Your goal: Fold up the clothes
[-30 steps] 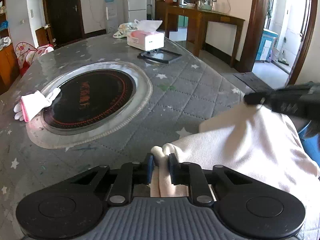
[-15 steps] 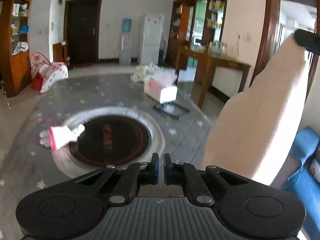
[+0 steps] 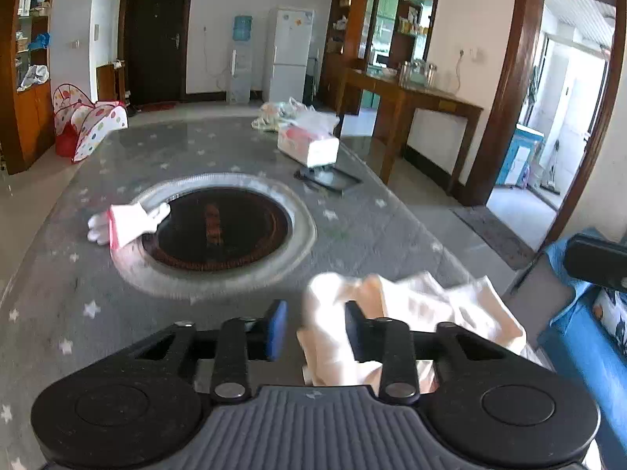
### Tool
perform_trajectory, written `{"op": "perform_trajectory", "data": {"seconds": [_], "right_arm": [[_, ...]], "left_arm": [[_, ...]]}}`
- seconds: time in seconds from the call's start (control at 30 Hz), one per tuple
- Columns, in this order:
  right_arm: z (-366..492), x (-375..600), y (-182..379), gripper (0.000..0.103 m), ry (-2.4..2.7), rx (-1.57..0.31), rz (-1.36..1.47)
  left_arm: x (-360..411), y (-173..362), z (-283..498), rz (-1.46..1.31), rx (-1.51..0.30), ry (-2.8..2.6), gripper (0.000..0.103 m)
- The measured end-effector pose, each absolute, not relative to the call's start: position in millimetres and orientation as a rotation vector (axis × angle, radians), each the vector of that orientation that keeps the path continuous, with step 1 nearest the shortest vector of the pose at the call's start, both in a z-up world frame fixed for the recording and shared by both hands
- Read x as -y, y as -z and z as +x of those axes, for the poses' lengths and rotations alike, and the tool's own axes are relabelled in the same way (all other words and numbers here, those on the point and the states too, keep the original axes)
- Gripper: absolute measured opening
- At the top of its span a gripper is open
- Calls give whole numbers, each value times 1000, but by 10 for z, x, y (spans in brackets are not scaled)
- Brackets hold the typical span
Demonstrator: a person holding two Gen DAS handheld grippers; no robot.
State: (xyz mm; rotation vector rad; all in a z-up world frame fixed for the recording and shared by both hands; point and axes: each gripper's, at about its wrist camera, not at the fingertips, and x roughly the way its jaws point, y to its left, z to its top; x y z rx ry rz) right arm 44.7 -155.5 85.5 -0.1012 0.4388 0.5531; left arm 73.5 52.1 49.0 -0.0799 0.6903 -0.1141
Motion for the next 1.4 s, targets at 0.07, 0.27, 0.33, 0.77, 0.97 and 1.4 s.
{"op": "perform_trajectory", "data": {"seconds": [0.07,0.27,0.33,0.77,0.97,1.4], "right_arm": [[421,1564,-769,7,-536,-464,-98],[328,1565,-548,22,-519,-530,-104],[297,1562,-483,33,-515,-545,-103],[99,1485,-119,51,-508,-645,-80],[48,1438,-64,58,-510,-666,-71],[-27,1397,61,72,-499,-699,-62]], "left_arm": [[-480,-419,651,-68,-711,123,43],[-421,-230,447,-71,-762,134,52],[-414,-202,385,-69,-769,127,57],[-371,-119,25,-36,-787,78,77],[-339,-104,-67,-20,-792,74,82],[-348,-38,-104,0,-807,52,90]]}}
